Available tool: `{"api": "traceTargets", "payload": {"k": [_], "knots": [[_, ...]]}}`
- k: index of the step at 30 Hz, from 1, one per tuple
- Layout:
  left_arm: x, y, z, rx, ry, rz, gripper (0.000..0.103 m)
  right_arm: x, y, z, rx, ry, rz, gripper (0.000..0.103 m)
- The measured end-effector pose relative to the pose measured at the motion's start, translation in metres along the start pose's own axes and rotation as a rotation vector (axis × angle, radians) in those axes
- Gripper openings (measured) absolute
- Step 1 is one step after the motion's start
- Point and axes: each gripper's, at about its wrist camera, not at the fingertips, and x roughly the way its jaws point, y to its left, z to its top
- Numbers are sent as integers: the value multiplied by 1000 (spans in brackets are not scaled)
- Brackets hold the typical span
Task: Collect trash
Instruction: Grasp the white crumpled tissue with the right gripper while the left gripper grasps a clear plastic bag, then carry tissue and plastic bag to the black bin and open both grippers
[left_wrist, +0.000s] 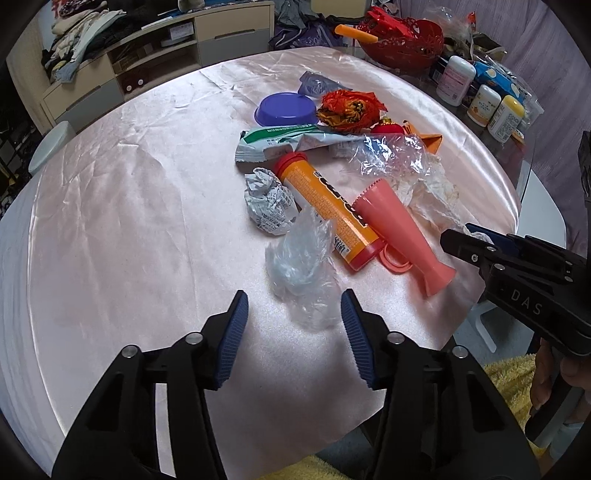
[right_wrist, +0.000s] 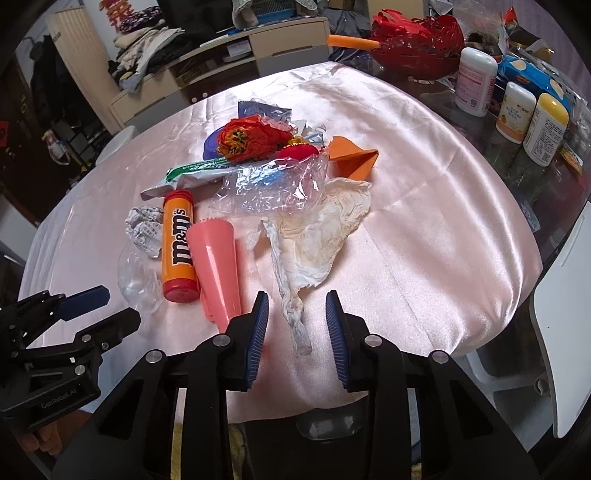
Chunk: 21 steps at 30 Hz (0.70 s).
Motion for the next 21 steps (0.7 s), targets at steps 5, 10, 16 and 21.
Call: {"api": "traceTargets", "payload": {"k": [5,10,16,21], "knots": [[5,-1,1,2,4,-32,18,4,1,-2,-27,14,-1,9],[-6,-4,1,12,-21,-46,7,-7,1,-3,-33,-9,-12,7],[-31,-9,-4,21,-64,-57,4,-38,-2,-4,-25,-68,-30,6],[-57,-21,-9,45,-109,-69,4,-70,-2,-5,-16,-126,-39,6]]}}
